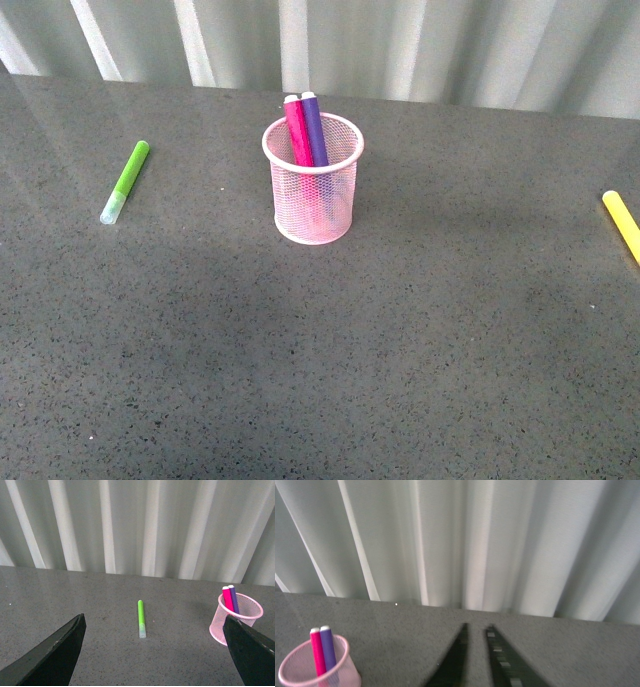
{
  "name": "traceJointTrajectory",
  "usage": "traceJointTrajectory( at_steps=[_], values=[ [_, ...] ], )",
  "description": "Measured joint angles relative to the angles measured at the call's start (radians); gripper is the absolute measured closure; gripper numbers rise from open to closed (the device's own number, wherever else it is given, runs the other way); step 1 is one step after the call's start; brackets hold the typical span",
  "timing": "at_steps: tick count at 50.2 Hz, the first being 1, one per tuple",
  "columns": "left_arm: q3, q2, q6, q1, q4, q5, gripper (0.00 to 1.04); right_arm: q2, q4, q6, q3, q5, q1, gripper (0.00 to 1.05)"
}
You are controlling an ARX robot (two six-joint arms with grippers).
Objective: Insert purple and pink pens into pink cup
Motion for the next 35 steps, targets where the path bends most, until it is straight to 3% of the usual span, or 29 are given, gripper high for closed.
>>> traceJointTrajectory(
  at_steps=[20,25,35],
  values=[
    [0.000,0.000,0.000,0.000,0.000,0.000,0.07,-0.257,-0.116,0.001,-0.145,-0.090,-0.100,1.01],
    [0.000,0.000,0.000,0.000,0.000,0.000,0.07,-0.321,-0.160,0.001,-0.164,-0.177,-0.166,1.01],
    [0.000,0.000,0.000,0.000,0.000,0.000,0.07,-0.398,-0.176,0.001,-0.207,-0.180,-0.192,1.01]
  ],
)
